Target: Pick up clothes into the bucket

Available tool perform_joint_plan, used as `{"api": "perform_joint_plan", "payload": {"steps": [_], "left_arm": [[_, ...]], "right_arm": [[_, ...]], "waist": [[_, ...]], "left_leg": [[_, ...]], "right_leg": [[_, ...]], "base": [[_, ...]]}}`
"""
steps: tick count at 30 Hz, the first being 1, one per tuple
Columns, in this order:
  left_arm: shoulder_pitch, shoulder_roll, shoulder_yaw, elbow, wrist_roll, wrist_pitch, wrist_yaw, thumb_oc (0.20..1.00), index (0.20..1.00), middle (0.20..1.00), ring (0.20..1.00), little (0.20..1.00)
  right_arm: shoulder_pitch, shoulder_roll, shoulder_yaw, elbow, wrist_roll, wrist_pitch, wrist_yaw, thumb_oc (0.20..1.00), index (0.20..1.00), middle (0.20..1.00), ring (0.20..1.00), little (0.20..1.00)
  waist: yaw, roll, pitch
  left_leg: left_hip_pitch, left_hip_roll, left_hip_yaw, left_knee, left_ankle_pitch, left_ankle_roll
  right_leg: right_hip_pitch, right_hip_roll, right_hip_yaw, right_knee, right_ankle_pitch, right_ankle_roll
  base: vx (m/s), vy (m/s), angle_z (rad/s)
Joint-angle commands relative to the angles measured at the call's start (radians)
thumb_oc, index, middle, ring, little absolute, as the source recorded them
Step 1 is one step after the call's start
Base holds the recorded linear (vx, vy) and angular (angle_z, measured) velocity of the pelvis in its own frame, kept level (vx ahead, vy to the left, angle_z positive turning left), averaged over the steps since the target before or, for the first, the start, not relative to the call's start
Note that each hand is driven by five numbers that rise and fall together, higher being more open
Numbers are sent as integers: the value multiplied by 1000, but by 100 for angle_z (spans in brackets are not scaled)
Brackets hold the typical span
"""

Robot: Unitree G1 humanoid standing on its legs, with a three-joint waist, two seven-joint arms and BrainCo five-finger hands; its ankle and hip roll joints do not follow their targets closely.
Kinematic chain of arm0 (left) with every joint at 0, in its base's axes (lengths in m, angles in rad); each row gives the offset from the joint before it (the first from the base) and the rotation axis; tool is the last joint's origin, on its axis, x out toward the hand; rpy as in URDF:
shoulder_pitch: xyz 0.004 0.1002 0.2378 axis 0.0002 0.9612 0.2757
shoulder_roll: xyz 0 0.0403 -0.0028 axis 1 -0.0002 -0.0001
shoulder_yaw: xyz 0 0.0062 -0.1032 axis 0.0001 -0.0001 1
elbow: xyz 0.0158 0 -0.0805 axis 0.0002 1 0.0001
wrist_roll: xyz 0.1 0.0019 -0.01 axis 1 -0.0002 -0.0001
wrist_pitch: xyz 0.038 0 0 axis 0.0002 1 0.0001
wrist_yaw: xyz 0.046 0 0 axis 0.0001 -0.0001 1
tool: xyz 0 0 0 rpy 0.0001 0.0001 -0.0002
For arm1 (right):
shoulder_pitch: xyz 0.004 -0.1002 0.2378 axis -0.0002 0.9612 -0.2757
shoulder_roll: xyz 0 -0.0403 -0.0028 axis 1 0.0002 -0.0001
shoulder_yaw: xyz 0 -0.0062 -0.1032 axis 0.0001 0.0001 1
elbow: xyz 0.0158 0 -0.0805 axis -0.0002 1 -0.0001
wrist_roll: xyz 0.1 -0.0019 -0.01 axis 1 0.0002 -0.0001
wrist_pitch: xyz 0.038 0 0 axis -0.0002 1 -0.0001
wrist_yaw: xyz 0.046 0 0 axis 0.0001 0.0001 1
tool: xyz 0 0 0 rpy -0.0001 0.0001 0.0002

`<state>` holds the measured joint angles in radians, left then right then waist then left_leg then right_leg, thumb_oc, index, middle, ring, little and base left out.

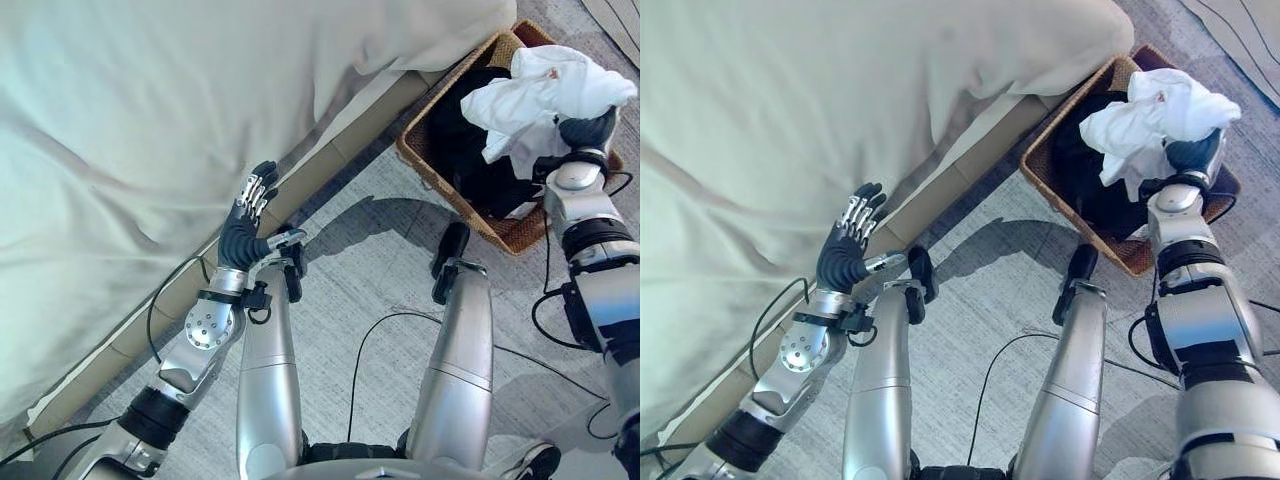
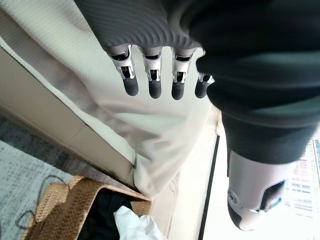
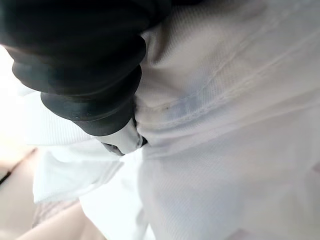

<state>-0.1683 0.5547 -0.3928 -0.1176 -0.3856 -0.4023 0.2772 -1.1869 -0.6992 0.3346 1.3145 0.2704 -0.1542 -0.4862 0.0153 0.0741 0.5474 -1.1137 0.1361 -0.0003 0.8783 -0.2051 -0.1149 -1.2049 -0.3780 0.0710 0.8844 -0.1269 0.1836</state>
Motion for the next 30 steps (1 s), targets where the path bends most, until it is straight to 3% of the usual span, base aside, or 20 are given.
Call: {"api": "perform_joint_plan", "payload": {"steps": [1,15,25,26,27,28,30], "left_arm": [[31,-10,19,-96,-4,-28,-1,1000,1000,1000,1000,1000],[1,-40,26,-73,1,-20,3,1000,1000,1000,1000,1000],[-2,-35,26,-75,-3,-27,11,1000,1000,1000,1000,1000],[-4,-33,24,-74,-3,-27,11,1000,1000,1000,1000,1000],[-3,-32,23,-74,-4,-28,13,1000,1000,1000,1000,1000],[-5,-30,21,-72,-4,-28,14,1000,1000,1000,1000,1000],[-5,-29,19,-70,-4,-27,15,1000,1000,1000,1000,1000]], "right_arm": [[-68,-70,91,30,-77,17,5,200,200,200,200,200],[93,69,6,62,-78,21,26,200,200,200,200,200],[113,65,-38,54,-47,3,-8,200,200,200,200,200],[107,58,-40,51,-42,-1,-17,263,263,263,263,263],[100,51,-43,47,-38,-3,-26,489,489,489,489,489],[92,42,-41,49,-40,-2,-35,1000,1000,1000,1000,1000],[85,37,-40,48,-41,-2,-41,1000,1000,1000,1000,1000]], "waist": [[-24,36,-28],[-33,41,-28],[-29,47,-28],[-28,46,-28],[-28,46,-28],[-27,46,-28],[-27,45,-28]], "left_leg": [[0,-51,-10,-17,-18,48],[-3,-59,-4,1,-28,57],[-15,-60,-7,10,-28,60],[-14,-61,-7,10,-28,59],[-12,-61,-6,7,-27,59],[-9,-61,-5,3,-26,59],[-8,-60,-4,2,-26,59]], "right_leg": [[40,60,-45,-9,-32,-60],[44,65,-40,-1,-38,-64],[33,67,-38,12,-44,-67],[33,67,-38,12,-44,-66],[35,66,-39,9,-43,-66],[37,67,-39,5,-41,-67],[38,66,-39,3,-40,-67]], "base": [[0,0,0],[0,0,0],[0,0,0],[0,0,0],[0,0,0],[0,0,0],[0,0,0]]}}
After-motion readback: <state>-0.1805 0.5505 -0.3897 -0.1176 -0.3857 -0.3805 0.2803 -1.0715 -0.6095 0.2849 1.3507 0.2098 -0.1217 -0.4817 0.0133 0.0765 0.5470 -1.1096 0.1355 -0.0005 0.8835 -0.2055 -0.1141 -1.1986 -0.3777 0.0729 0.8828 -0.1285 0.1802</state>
